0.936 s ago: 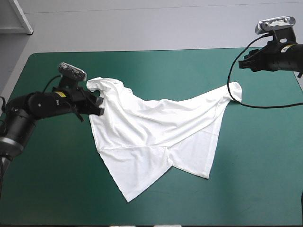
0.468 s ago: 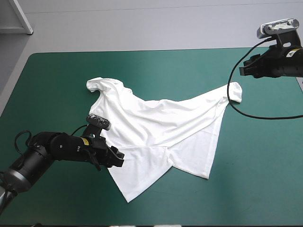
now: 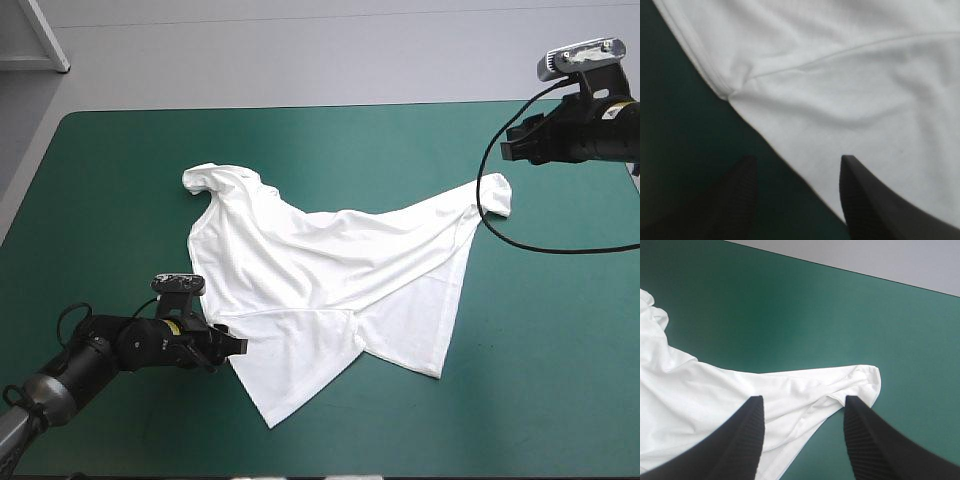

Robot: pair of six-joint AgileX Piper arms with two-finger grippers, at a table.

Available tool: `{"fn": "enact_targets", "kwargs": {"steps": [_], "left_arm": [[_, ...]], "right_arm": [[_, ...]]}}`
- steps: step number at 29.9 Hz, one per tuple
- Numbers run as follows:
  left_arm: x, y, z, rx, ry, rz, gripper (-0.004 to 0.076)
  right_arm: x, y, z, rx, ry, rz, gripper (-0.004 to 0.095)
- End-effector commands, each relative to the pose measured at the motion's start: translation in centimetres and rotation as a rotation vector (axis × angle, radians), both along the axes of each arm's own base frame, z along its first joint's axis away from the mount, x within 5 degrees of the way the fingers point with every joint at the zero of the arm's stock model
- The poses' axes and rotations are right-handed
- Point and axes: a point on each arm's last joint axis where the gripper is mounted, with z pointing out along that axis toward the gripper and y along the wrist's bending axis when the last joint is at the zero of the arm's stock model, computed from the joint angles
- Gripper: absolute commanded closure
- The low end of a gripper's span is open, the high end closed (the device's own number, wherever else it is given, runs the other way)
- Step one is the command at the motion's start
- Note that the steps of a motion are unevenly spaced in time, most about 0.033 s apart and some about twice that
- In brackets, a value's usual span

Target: Fold the cloth

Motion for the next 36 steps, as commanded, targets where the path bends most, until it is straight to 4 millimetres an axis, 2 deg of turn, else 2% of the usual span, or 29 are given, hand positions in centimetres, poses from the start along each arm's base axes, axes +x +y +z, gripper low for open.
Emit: {"fn": "enact_targets", "kwargs": {"steps": [1, 6, 10, 13, 15, 16, 23, 26, 31, 33, 36], "left_arm": [[1.1, -0.3, 0.3, -0.021, -0.045, 0.026, 0.0353], [2.6, -0.8, -2.3, 0.034, 0.010, -0.008, 0.0353], [3.5, -1.2, -3.3, 0.040, 0.012, -0.021, 0.0371], [3.5, -1.2, -3.4, 0.056, 0.008, -0.063, 0.0472], [3.4, -1.1, -3.4, 0.082, 0.013, -0.088, 0.0598], [3.4, -1.0, -3.5, 0.094, 0.013, -0.099, 0.0695], [3.4, -1.0, -3.5, 0.103, 0.013, -0.102, 0.0705], [3.4, -1.0, -3.5, 0.105, 0.012, -0.106, 0.0705], [3.3, -1.0, -3.5, 0.111, 0.015, -0.118, 0.0705], [3.3, -1.0, -3.5, 0.117, 0.012, -0.133, 0.0705], [3.3, -1.0, -3.5, 0.117, 0.012, -0.133, 0.0705]], "right_arm": [[-1.2, 0.2, 2.1, 0.030, -0.117, 0.009, 0.0444], [-1.2, 0.3, 2.1, 0.030, -0.113, 0.012, 0.0445], [-1.2, 0.2, 2.1, 0.026, -0.110, 0.011, 0.0446], [-1.3, 0.3, 1.9, 0.024, -0.090, 0.019, 0.0446], [-1.4, 0.3, 1.8, 0.022, -0.072, 0.026, 0.0466], [-1.5, 0.3, 1.7, 0.021, -0.065, 0.029, 0.0486], [-0.8, 0.2, 0.8, 0.028, -0.004, 0.012, 0.0621], [0.7, -0.5, -1.5, -0.001, 0.086, -0.048, 0.0638], [4.1, -1.5, -7.2, -0.054, 0.209, -0.112, 0.0633], [5.2, -1.8, -9.4, -0.068, 0.243, -0.122, 0.0578], [6.7, -2.0, -11.8, -0.070, 0.276, -0.132, 0.0442]]}}
